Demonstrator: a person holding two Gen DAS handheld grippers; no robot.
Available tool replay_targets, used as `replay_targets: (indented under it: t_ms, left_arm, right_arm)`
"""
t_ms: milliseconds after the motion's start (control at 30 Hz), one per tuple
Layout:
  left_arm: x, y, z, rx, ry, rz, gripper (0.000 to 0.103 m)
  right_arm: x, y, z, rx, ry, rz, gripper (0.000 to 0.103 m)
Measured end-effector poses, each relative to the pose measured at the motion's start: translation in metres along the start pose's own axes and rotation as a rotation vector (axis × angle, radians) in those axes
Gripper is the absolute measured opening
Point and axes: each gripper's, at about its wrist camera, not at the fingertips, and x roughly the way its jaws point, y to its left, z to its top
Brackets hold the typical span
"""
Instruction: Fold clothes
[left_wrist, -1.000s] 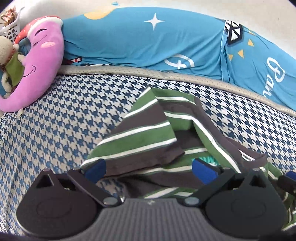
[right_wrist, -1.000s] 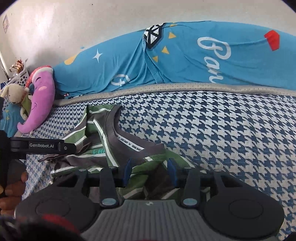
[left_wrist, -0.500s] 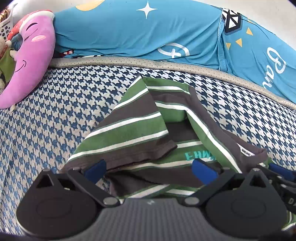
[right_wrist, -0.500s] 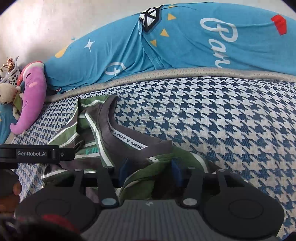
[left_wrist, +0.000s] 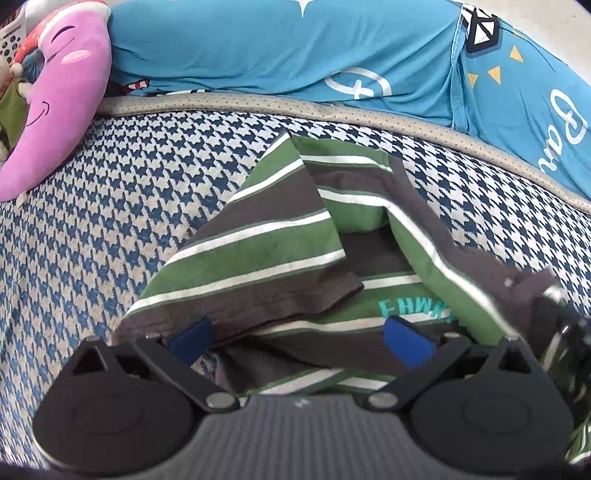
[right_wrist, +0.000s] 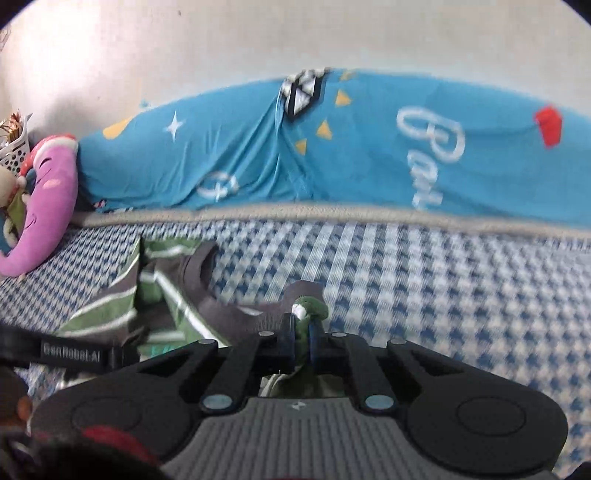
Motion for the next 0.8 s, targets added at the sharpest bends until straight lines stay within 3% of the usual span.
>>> replay_targets:
  t_ms: [433, 800]
  left_arm:
    - [0.006, -0.006, 0.01, -0.021, 0.007, -0.003, 0.103]
    - [0.012, -0.009, 0.016, -0.022, 0.013, 0.002, 0.103]
  right_arm:
    - [0.001, -0.008, 0.042, 0.039, -0.184, -0.062, 0.009]
    - [0.024, -0.023, 0.057, 0.08, -0.214, -0.064, 0.008]
